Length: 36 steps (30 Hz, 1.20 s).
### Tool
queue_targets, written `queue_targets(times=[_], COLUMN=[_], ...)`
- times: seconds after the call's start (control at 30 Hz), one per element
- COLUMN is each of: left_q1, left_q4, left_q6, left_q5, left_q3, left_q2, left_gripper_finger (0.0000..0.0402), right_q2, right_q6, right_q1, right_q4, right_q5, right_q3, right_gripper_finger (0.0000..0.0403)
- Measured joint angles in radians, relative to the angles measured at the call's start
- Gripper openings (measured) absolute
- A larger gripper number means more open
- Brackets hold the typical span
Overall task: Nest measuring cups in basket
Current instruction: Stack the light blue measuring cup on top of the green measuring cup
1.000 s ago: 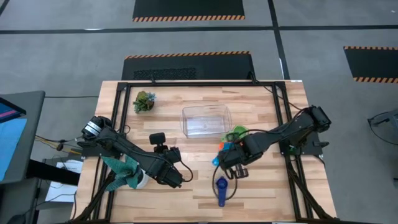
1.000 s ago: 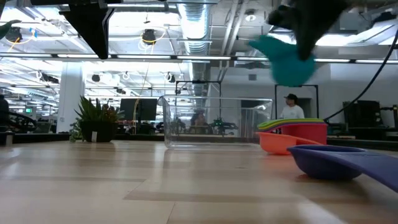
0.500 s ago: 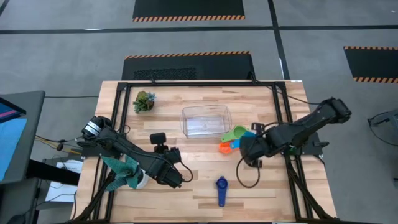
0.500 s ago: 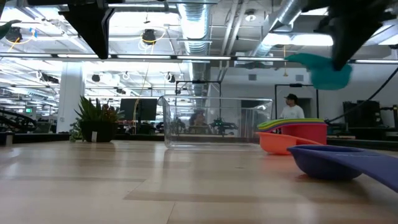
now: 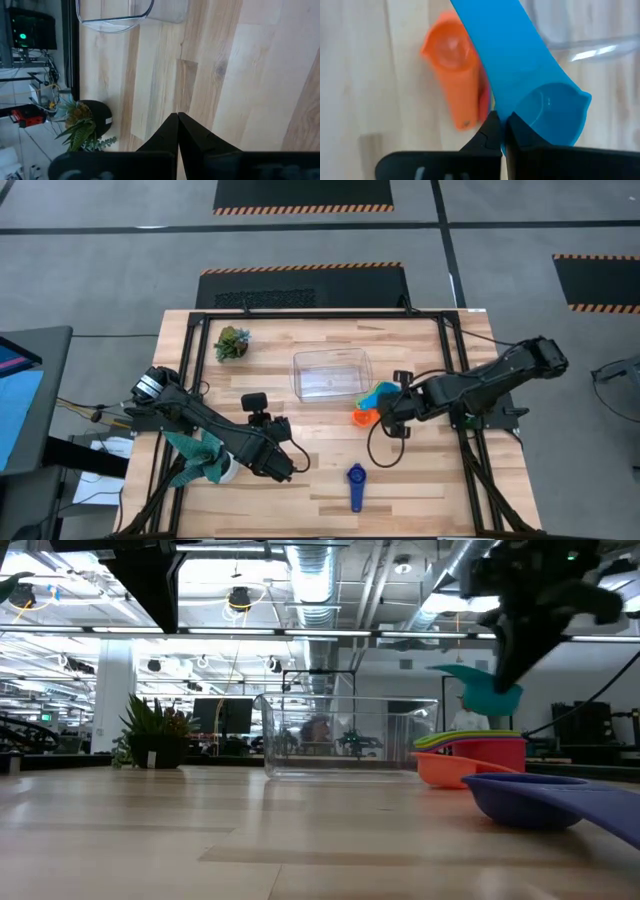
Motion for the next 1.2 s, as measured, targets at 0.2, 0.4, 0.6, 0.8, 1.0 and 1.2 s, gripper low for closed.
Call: queue_targets(times=[0.2, 0.4, 0.6, 0.8, 1.0, 1.2], left_q1=[0.000, 0.000, 0.000, 0.000, 0.000, 0.000], left_q4=[0.000, 0.000, 0.000, 0.000, 0.000, 0.001], left_q6=[0.005, 0.018, 0.017, 0.016, 0.015, 0.014], left_q5=[-0.005, -0.006, -0.006, -0.006, -0.018, -0.018], left_q3=[0.000, 0.000, 0.000, 0.000, 0.000, 0.000], left_q2=[0.000, 0.000, 0.000, 0.000, 0.000, 0.000], left_gripper_finger=[0.0000, 0.0000, 0.0000, 0.0000, 0.0000, 0.0000], right_q2=[0.005, 0.004, 0.004, 0.004, 0.004, 0.004], right_q6=[0.005, 0.030, 0.008, -0.043, -0.096, -0.085], right_q1=[-0.002, -0.009, -0.009, 0.004, 0.006, -0.023], right_q4=[0.047, 0.047, 0.047, 0.048, 0.049, 0.052], right_q5=[0.008, 0.055, 0.036, 0.027, 0.023, 0.023], right_q3=[-0.043, -0.044, -0.044, -0.044, -0.044, -0.044], right_gripper_finger=[0.0006, 0.0006, 0.0008, 0.0006, 0.0009, 0.0007])
